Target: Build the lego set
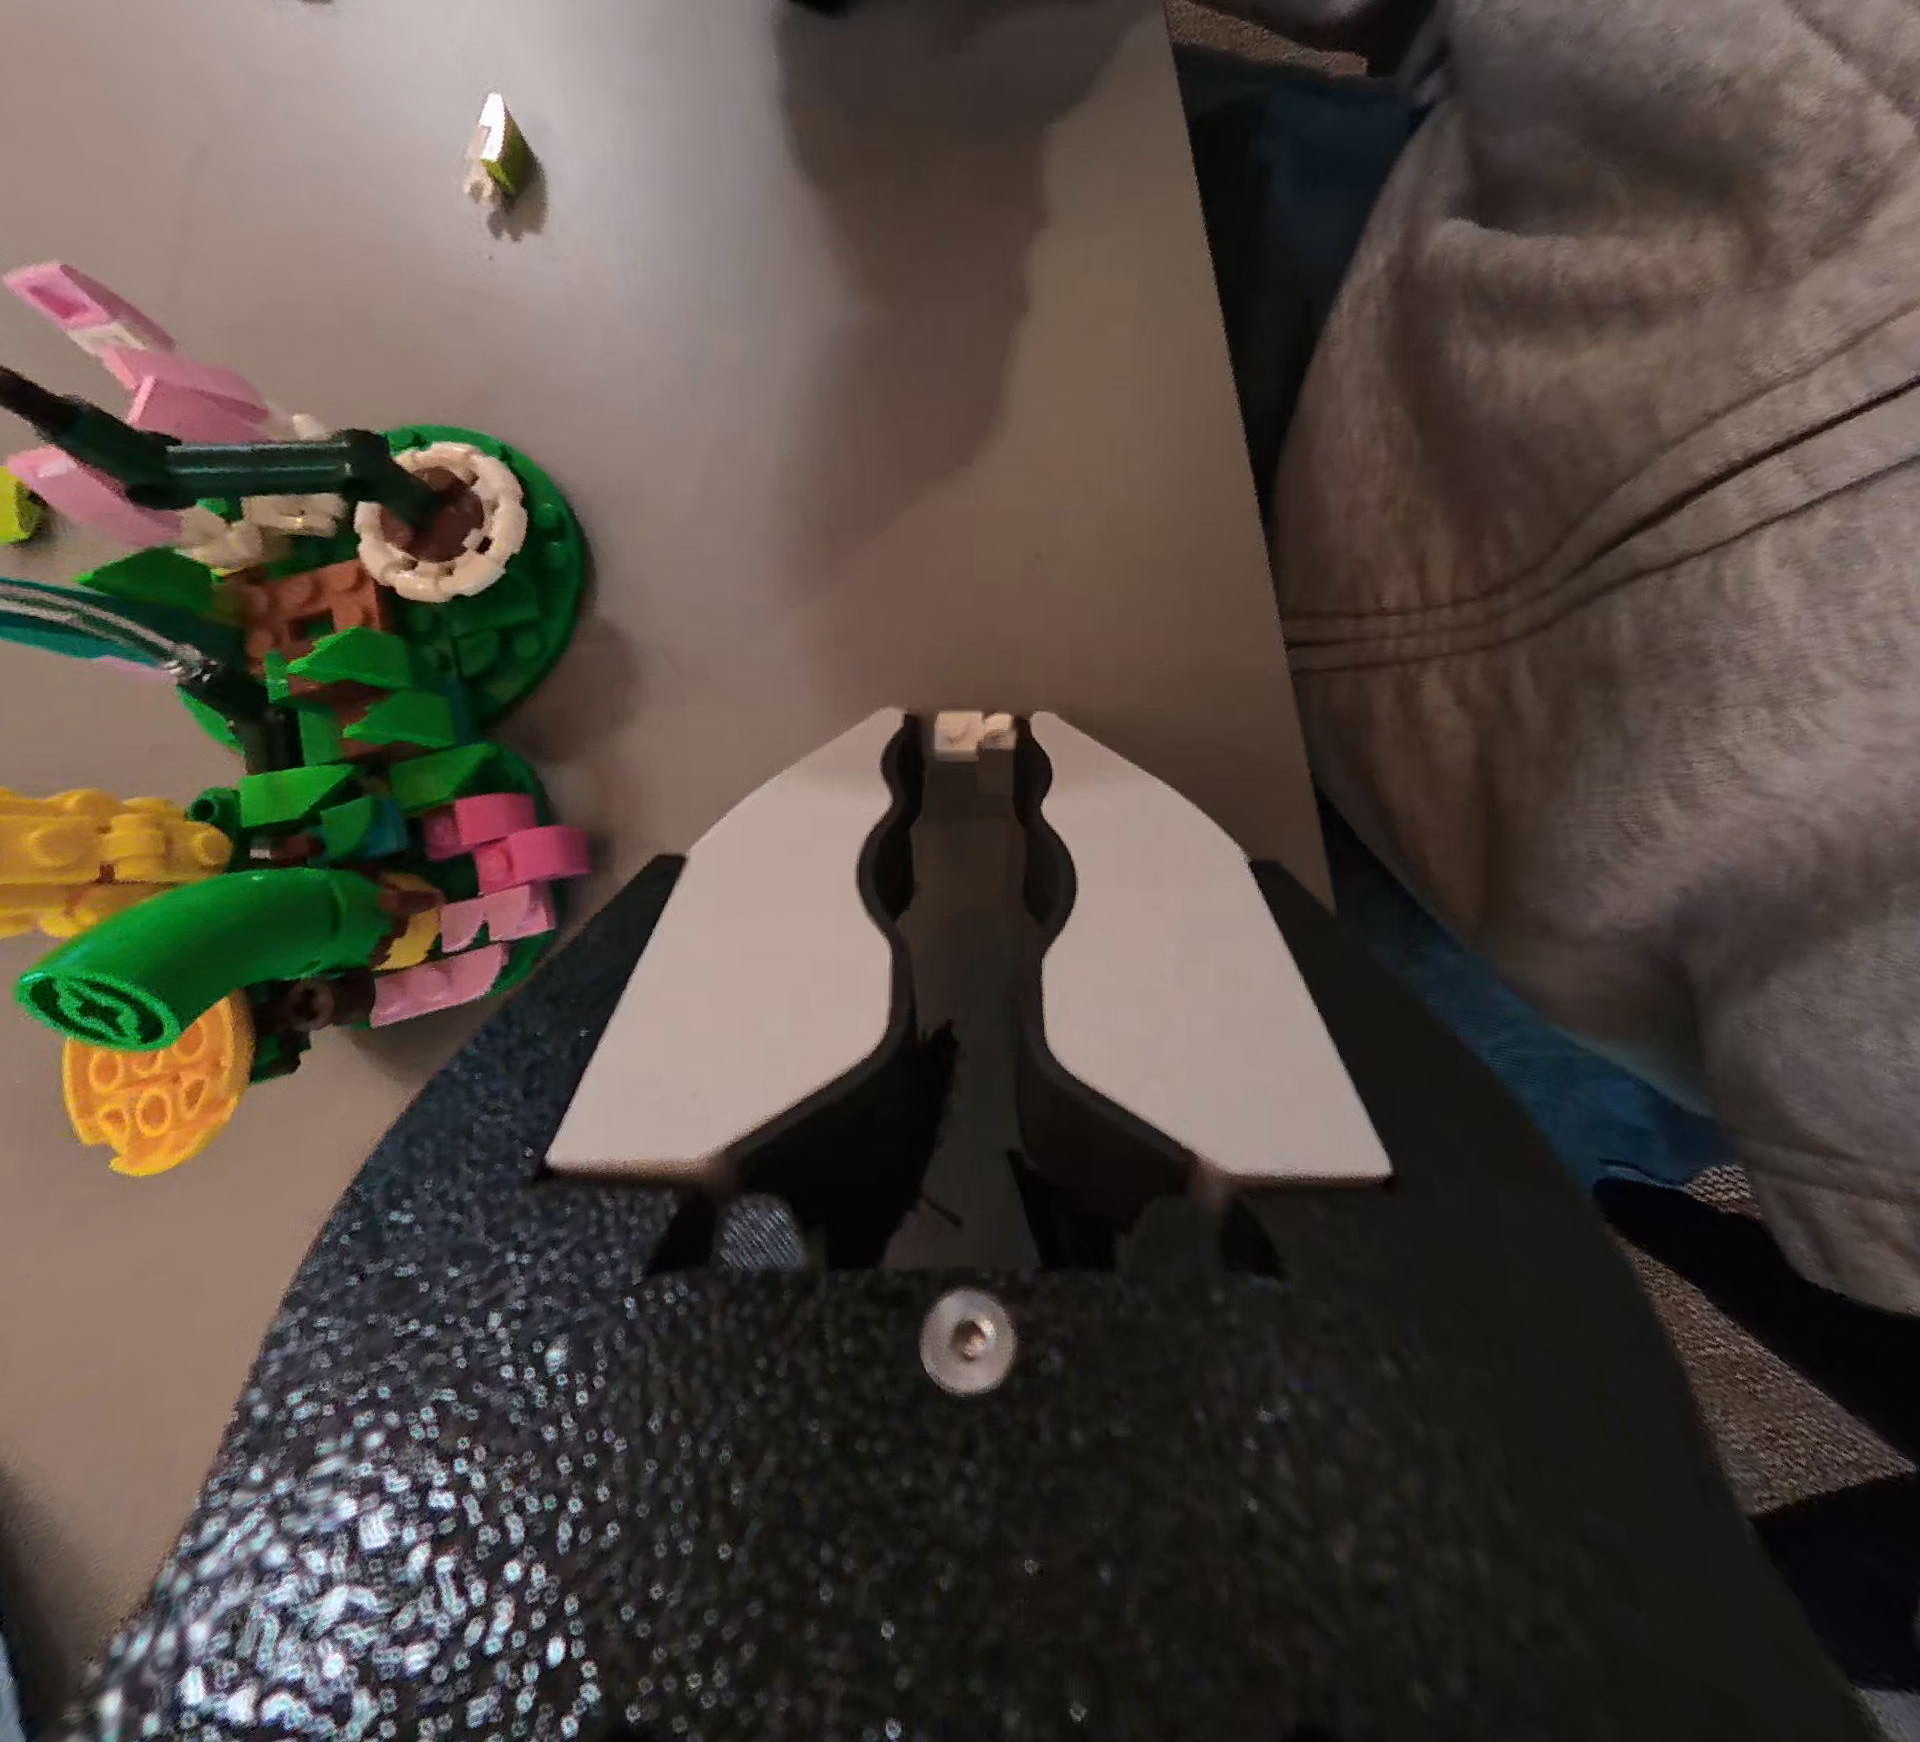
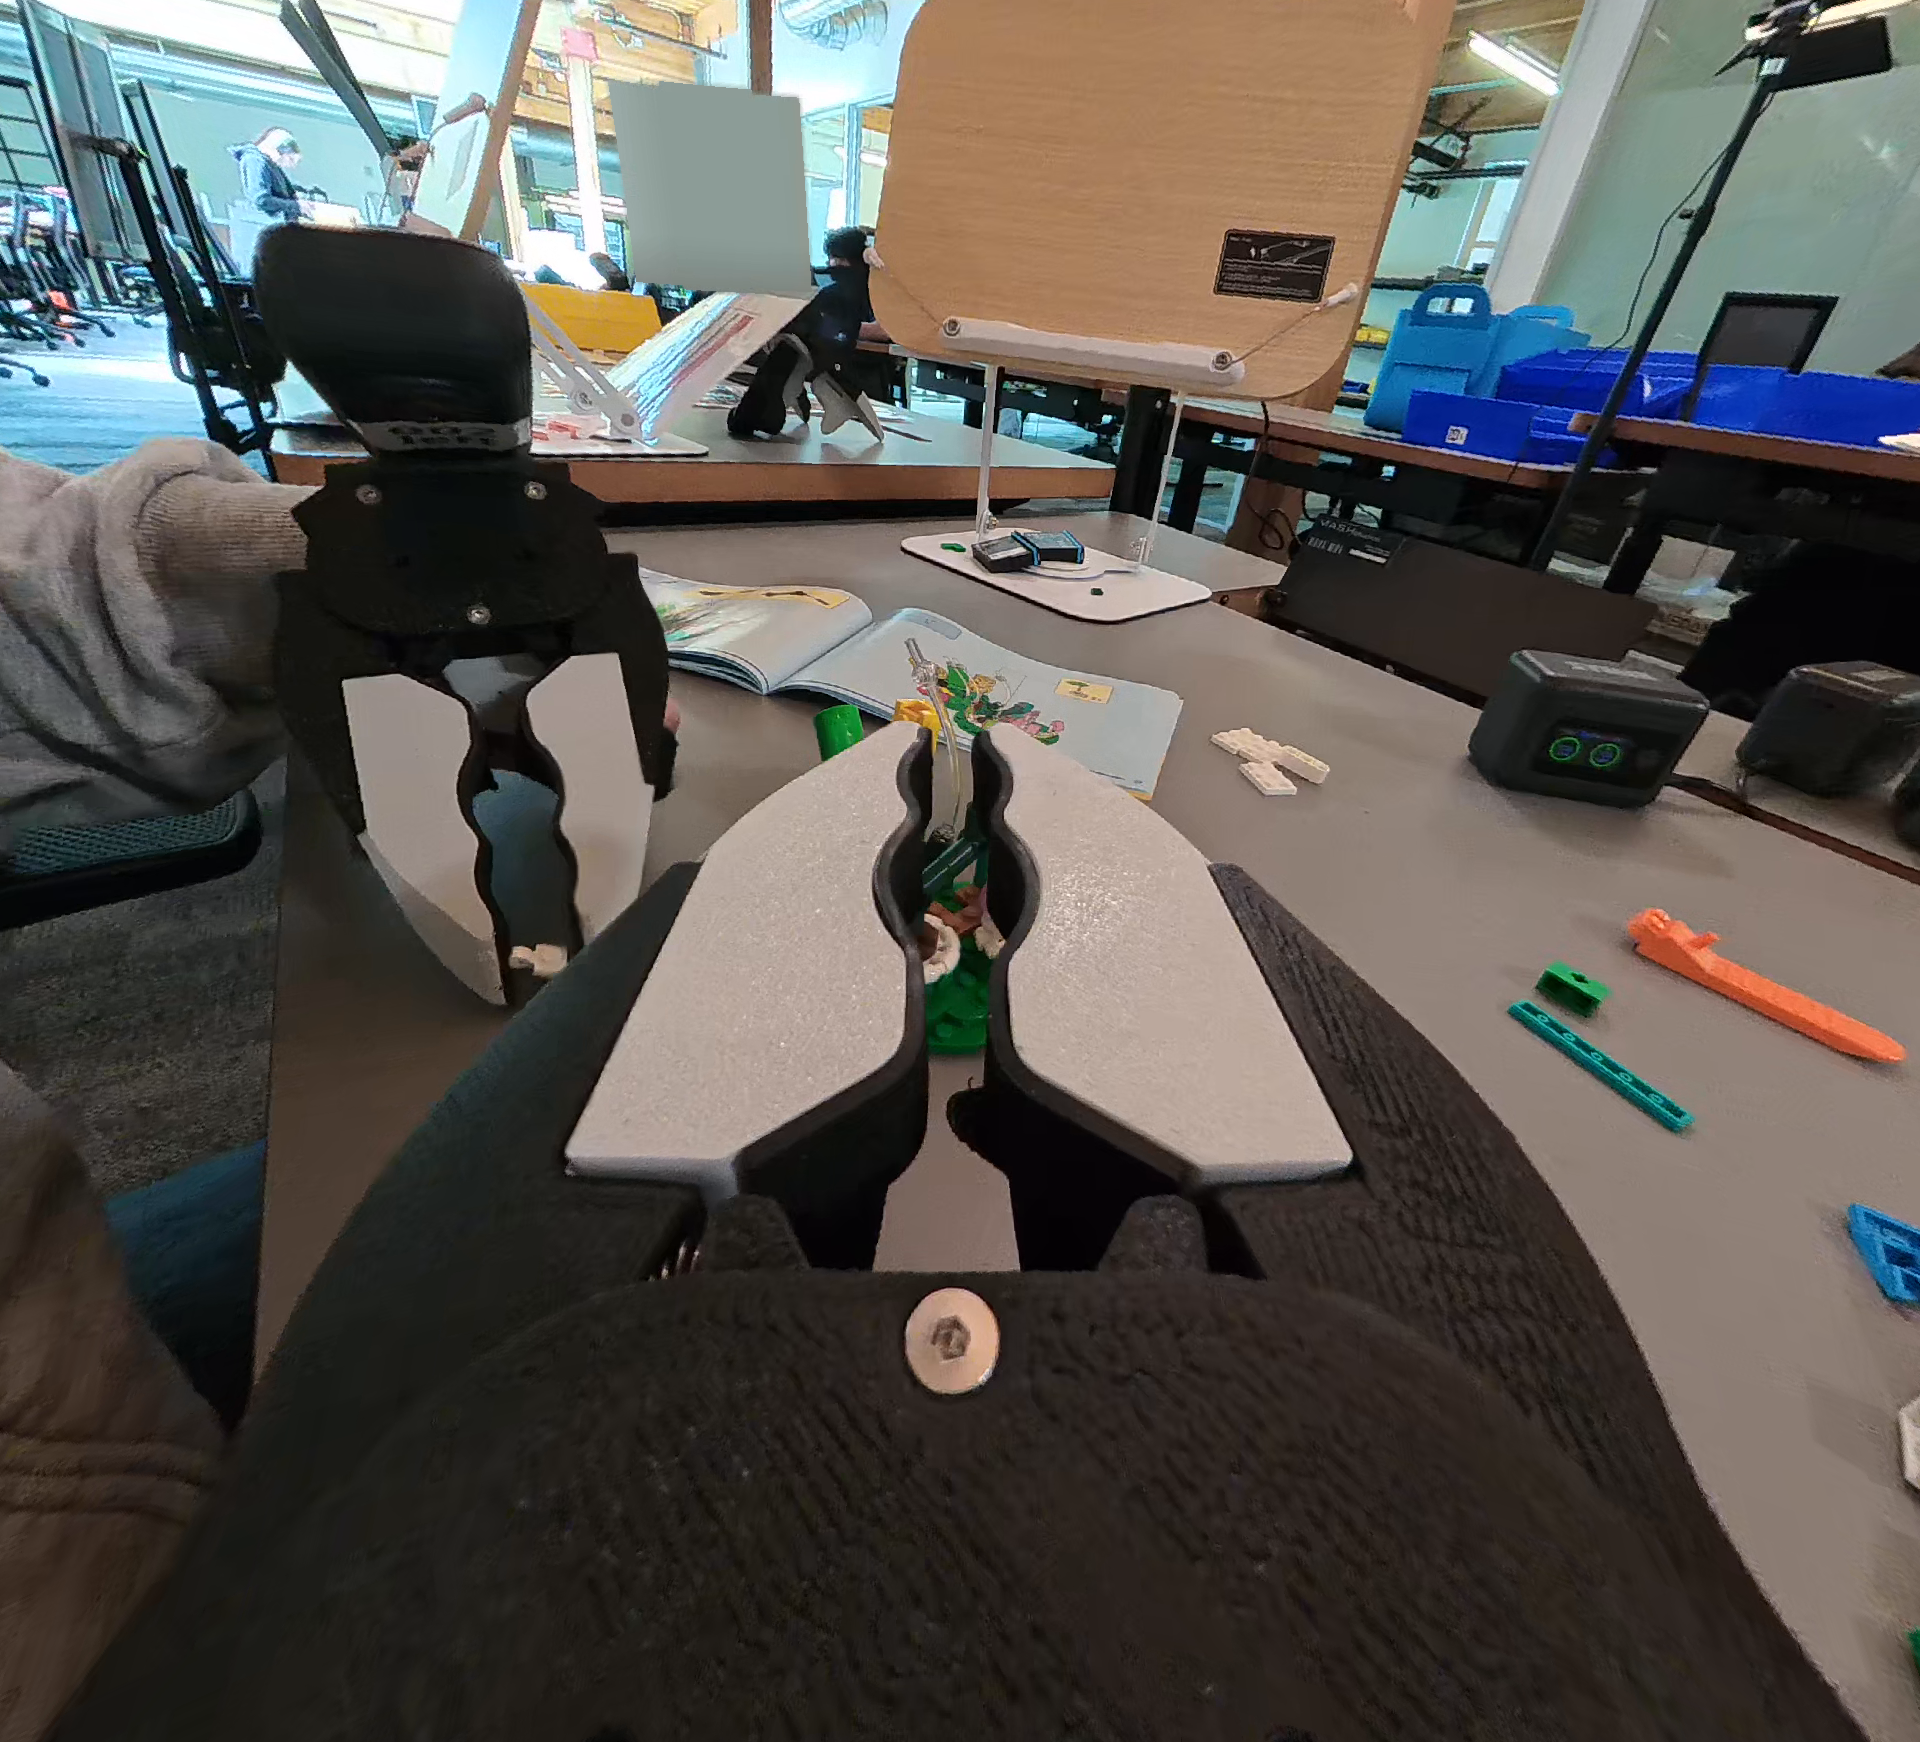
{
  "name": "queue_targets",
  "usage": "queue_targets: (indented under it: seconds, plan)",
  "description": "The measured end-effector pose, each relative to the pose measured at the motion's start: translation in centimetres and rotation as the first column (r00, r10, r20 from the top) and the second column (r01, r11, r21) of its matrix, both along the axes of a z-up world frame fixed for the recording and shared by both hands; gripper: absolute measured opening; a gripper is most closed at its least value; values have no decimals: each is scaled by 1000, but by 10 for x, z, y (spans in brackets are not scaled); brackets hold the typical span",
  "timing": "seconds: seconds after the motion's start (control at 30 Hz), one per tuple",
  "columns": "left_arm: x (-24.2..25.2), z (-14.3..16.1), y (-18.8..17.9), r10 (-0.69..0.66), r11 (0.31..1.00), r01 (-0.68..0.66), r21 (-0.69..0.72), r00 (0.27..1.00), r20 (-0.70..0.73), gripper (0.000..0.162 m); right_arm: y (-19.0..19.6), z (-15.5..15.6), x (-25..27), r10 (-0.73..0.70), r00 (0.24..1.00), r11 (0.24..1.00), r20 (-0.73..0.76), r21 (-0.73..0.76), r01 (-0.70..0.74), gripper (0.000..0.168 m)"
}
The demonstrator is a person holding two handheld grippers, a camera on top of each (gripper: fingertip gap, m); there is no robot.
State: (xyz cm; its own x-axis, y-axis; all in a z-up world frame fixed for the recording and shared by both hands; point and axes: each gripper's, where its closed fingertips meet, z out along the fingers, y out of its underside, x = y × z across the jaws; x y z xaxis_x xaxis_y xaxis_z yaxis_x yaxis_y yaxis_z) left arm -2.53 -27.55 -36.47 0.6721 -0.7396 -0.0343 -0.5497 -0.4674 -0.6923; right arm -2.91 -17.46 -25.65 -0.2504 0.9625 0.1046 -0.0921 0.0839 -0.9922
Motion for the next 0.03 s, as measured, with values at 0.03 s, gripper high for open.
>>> queue_targets:
  seconds: [0.03]
  plan:
    - [-1,0,0,0,1000,0,8,1000,-12,20,0,0,0,0,1000,1000,-2,0,0,6]
